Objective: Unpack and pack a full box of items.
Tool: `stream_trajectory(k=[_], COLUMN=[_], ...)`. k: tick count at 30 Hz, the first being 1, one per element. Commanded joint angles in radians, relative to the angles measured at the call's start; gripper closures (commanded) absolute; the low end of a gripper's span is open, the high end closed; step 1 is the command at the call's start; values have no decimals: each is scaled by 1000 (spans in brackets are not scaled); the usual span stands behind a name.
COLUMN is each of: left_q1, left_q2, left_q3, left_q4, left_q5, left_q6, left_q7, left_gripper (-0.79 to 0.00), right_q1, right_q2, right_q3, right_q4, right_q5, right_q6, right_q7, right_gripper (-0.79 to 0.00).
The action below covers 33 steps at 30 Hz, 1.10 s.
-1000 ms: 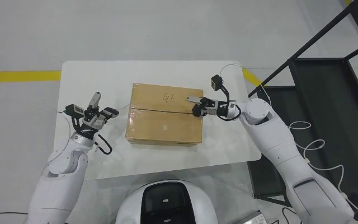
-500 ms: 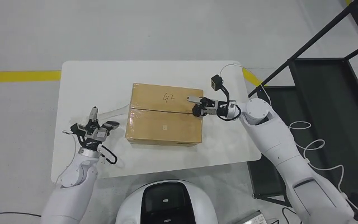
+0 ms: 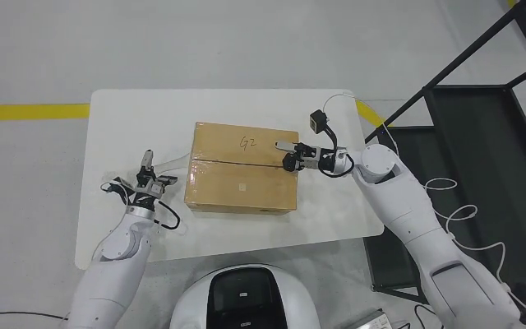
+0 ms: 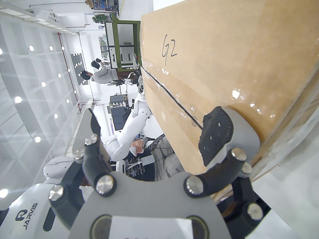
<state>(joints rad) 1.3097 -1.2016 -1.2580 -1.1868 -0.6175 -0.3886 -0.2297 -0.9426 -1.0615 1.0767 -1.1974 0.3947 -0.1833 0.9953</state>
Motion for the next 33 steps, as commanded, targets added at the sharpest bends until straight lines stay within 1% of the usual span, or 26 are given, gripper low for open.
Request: stream_trajectory(k=[1,2,3,4,6,14,19,23,26,30,33], left_q1=[3,3,3,3,4,2,24,46,60,71,72], left_q2=[-2,-2,-2,-3,-3,-8,-8,-6,-5,-3,0], left_q3=[-7,-10,-16,-20,-29,-48,-66,-90,-106,-124,-127], left_q4=[9,11,15,16,16,16,-23,-78,-136,-224,-284], left_q5=[-11,-15,-19,-21,-20,-16,-7,1,11,36,107], left_q6=[1,5,9,11,13,29,9,1,-2,19,41], left_q7=[3,1,0,-1,3,7,0,-8,-15,-20,-24], left_gripper=[-785,-785,-542,-326,0,0,0,0,0,0,0], right_q1=[0,0,0,0,0,0,0,0,0,0,0], right_q2=[0,0,0,0,0,0,0,0,0,0,0], right_q3=[0,0,0,0,0,0,0,0,0,0,0], right_q4=[0,0,0,0,0,0,0,0,0,0,0], right_q5=[0,0,0,0,0,0,0,0,0,0,0], right_q6=[0,0,0,0,0,0,0,0,0,0,0], right_q7=[0,0,0,0,0,0,0,0,0,0,0], right_gripper=[-785,-785,-785,-785,-785,-785,-785,-785,-785,-785,-785])
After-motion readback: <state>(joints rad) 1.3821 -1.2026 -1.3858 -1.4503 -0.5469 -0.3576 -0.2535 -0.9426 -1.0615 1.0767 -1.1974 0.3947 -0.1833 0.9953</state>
